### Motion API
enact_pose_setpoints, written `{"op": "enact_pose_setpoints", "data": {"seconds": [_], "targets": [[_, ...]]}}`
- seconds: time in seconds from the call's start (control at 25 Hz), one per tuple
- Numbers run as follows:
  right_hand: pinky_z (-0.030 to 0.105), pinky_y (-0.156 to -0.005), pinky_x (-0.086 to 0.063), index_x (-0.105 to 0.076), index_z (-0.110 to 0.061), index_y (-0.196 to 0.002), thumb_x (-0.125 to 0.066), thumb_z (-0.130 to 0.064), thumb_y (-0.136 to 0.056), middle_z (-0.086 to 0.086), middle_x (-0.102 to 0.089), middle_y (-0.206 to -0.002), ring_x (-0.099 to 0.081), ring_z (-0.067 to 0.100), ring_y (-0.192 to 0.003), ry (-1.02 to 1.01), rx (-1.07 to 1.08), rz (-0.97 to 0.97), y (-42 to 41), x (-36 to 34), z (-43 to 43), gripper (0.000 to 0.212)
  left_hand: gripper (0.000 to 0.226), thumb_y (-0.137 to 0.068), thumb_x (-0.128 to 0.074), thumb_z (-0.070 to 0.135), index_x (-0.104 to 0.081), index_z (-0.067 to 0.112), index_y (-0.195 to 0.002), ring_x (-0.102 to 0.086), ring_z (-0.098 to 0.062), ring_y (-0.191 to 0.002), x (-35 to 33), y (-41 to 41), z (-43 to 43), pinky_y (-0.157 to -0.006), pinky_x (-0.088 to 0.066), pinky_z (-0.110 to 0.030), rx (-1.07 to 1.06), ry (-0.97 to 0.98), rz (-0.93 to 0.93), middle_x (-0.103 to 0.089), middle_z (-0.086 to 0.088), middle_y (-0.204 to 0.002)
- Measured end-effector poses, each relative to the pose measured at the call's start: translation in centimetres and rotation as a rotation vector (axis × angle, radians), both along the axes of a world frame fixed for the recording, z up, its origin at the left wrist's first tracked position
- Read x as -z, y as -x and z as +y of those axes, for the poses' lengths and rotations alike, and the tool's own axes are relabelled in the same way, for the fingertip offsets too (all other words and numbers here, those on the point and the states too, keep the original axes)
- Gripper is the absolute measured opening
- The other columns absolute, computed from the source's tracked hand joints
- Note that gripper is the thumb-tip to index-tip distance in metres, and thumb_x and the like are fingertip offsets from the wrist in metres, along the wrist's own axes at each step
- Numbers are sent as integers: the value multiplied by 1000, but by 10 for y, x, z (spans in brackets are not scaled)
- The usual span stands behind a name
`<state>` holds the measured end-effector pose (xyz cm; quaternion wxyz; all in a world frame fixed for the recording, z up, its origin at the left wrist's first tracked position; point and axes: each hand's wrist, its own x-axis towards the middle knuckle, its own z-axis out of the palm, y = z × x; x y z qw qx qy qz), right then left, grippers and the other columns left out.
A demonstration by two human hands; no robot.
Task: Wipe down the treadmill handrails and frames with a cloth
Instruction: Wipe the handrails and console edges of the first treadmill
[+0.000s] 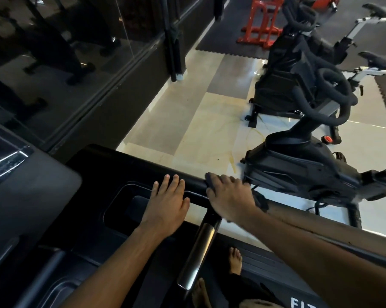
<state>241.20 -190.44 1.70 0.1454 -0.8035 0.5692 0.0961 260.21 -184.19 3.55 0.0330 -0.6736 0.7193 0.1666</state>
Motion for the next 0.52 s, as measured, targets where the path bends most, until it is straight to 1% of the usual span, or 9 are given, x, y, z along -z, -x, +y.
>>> {"op": "enact_pose_setpoints", "data": {"seconds": [0.04,0.08,0.16,0.2,0.24,0.32,0.4,0.48,0.52], "targets": [[49,-84,-44,-28,-28,-150,-20,-49,-97,2,-48,-140,-53,37,-117,4,2,-71,3,6,-1,58,59,-104,-23,41,-9,16,-156,7,-22,-151,0,1,-2,-122,3,-45,10,0,-2,-3,-3,-164],[49,-84,-45,-31,-28,-149,-21,-47,-96,2,-47,-143,-53,36,-118,-91,37,-112,10,6,-11,57,59,-104,-23,41,-9,16,-156,7,-21,-151,1,4,-4,-122,3,-45,25,-5,-4,-3,-3,-164],[55,-93,-45,-43,-27,-139,-22,-40,-94,5,-49,-144,-53,37,-122,-300,175,-73,31,4,-34,52,58,-104,-23,41,-10,17,-155,7,-21,-151,-1,9,-7,-122,3,-45,32,-18,-3,-4,-2,-164],[56,-95,-42,-47,-26,-134,-22,-39,-94,8,-52,-140,-53,38,-122,-309,239,-34,34,4,-32,49,58,-104,-23,41,-11,17,-155,6,-20,-151,-2,11,-8,-122,3,-45,30,-29,1,-5,-2,-164],[53,-92,-41,-47,-25,-133,-22,-40,-96,8,-54,-135,-53,38,-118,-205,218,31,31,1,-21,47,57,-104,-22,41,-12,17,-155,6,-20,-151,-2,13,-11,-122,4,-45,30,-35,2,-5,-1,-164],[51,-84,-40,-41,-27,-140,-18,-47,-97,6,-52,-130,-52,38,-111,-18,204,-43,20,4,4,53,57,-104,-22,42,-12,18,-155,6,-20,-151,-1,20,-14,-122,5,-45,44,-39,-8,-6,0,-164],[54,-89,-42,-39,-32,-140,-18,-51,-94,3,-49,-136,-49,38,-116,-141,170,-83,36,9,-9,55,57,-104,-23,42,-12,19,-155,6,-19,-151,0,27,-16,-122,6,-46,63,-35,-10,-6,1,-164],[60,-99,-38,-43,-29,-136,-17,-54,-91,8,-46,-144,-44,40,-126,-301,284,-47,49,10,-33,58,57,-104,-22,42,-12,19,-156,6,-19,-151,-1,33,-16,-122,6,-46,72,-51,-3,-6,2,-164],[59,-101,-36,-42,-28,-138,-18,-53,-93,11,-43,-146,-42,40,-128,-279,333,-31,47,7,-26,57,57,-104,-22,42,-12,19,-156,6,-19,-151,-1,36,-17,-122,6,-46,78,-54,-4,-6,2,-164]]}}
